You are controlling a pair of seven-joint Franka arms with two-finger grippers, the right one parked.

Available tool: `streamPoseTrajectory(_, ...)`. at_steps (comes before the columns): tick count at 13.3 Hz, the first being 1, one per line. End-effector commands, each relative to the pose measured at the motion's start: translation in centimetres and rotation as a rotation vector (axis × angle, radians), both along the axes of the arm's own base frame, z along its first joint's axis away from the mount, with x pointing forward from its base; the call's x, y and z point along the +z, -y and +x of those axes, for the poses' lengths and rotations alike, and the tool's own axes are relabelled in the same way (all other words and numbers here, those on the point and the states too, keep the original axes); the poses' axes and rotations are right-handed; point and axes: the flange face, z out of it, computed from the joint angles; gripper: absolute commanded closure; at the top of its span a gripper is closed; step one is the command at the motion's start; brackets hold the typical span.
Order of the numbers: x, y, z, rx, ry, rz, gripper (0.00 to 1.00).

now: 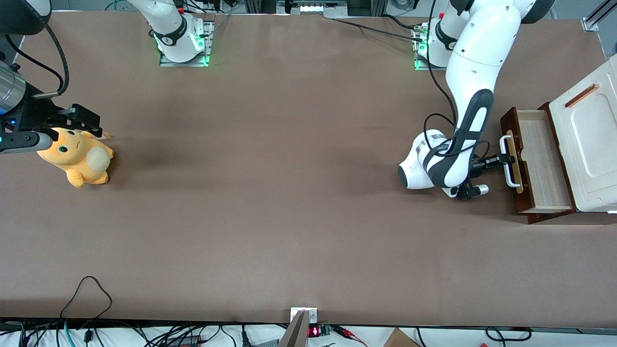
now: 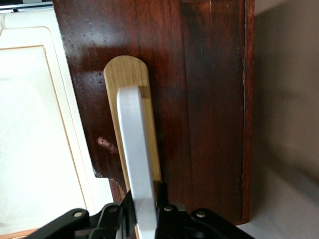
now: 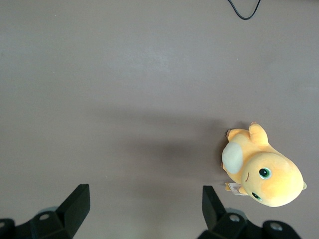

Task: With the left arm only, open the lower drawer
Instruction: 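Pull the handle with the left gripper, sliding the drawer out of the cabinet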

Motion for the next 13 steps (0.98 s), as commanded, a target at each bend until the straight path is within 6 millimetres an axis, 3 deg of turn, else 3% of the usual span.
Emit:
streamPoseTrajectory(1,0.8,3.81,-1.62,0.075,-0.022,0.006,0.82)
streamPoseTrajectory(5,0.74,3.81,-1.61,0.083,-0.02,0.0,0.81)
streamPoseTrajectory(6,0.74,3.81,-1.61,0.082,-0.022,0.0,0.75)
streamPoseTrajectory(7,0.71,3.82,-1.6,0.082,-0.023,-0.003,0.49)
streamPoseTrajectory(8,0.25,3.64,-1.81,0.084,-0.036,0.003,0.0)
streamPoseTrajectory(13,0.05,3.1,-1.64,0.09,-0.054,-0.004,0.0)
